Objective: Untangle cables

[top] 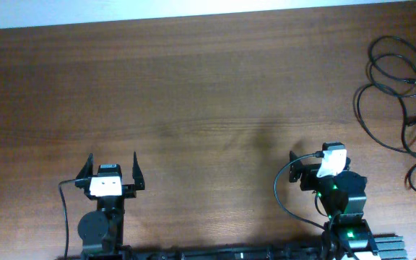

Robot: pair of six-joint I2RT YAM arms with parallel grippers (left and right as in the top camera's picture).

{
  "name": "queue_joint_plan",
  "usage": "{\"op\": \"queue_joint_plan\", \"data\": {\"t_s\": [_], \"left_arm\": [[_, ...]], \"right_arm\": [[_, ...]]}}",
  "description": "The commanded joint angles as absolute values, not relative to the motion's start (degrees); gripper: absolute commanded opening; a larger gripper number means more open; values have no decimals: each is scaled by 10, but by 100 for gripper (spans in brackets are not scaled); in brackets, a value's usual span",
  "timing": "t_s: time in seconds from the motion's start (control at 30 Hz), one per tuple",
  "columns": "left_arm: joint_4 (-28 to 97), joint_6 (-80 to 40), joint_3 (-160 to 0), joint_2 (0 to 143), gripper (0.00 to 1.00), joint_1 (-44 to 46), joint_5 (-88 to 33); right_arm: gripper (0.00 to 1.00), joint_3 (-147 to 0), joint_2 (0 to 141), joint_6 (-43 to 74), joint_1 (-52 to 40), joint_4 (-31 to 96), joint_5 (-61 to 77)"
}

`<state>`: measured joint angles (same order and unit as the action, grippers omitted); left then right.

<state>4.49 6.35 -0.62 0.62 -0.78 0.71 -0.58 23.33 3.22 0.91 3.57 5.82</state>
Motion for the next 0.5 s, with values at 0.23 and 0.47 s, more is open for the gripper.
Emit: {"op": "queue_joint_plan", "data": {"t_s": [0.23, 0.47], "left_arm": [[48, 62, -5, 3, 99, -8, 11], [48, 62, -5, 3, 99, -8, 11]], "right_arm": [[99, -3, 95, 33, 8, 41, 53], [99, -3, 21, 33, 8, 41, 53]]}}
